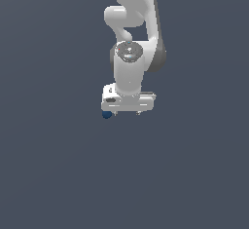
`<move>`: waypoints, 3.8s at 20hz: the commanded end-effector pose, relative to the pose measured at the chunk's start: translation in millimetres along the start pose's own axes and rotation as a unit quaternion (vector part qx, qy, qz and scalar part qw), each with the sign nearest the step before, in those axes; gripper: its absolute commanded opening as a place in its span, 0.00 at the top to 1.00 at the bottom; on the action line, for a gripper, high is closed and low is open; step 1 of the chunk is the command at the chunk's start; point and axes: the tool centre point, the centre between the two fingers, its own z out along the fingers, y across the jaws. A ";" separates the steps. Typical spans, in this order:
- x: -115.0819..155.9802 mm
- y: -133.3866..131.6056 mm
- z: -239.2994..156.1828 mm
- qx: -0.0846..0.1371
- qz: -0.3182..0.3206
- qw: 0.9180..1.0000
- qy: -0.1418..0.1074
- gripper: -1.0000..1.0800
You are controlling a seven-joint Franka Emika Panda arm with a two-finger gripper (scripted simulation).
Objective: Pick up the object and move it to a goal position.
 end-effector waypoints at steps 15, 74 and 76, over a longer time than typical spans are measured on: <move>6.7 29.5 -19.8 -0.009 0.019 1.000 0.015 0.04; -85.7 105.2 128.9 0.006 0.258 0.966 0.011 1.00; -85.3 104.7 128.1 0.006 0.258 0.966 0.011 1.00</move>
